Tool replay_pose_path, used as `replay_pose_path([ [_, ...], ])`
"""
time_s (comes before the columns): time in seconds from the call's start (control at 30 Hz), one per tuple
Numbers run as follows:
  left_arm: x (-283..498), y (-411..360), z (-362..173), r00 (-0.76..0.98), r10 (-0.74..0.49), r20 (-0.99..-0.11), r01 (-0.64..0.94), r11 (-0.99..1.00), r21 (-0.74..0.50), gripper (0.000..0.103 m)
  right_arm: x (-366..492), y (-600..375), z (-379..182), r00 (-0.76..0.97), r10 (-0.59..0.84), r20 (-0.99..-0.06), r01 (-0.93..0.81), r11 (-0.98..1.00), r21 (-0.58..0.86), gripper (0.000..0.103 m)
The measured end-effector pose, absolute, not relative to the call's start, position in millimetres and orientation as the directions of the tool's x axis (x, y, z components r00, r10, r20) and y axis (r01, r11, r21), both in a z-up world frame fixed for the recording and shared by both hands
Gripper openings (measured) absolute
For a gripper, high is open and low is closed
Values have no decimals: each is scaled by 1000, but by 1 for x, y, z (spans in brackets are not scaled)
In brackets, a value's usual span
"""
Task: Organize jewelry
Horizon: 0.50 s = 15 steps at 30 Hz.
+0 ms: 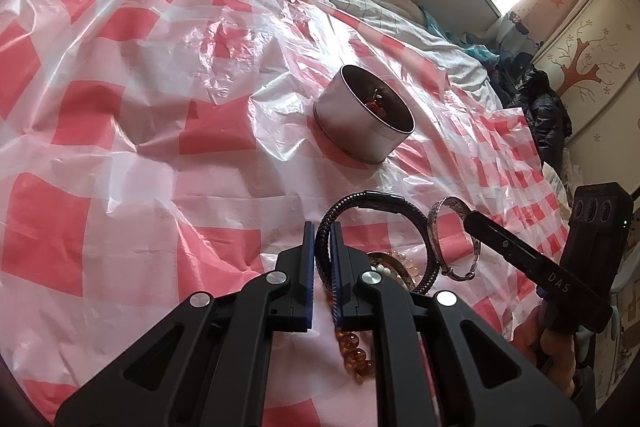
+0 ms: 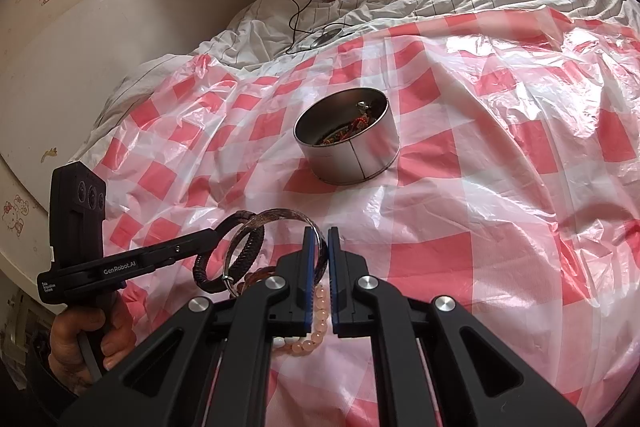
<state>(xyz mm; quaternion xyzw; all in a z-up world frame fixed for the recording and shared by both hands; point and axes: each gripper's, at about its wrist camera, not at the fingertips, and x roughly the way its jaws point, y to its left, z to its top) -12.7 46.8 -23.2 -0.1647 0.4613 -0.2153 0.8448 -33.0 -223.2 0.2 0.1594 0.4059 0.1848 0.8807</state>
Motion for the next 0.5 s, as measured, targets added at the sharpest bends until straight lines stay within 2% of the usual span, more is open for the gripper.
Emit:
replay_pose_path([
  [0.5,-14,37,-19,478,-524,-705,221,849,-481,7,-33,-223,0,602,456,-656,-198,881,431,7],
])
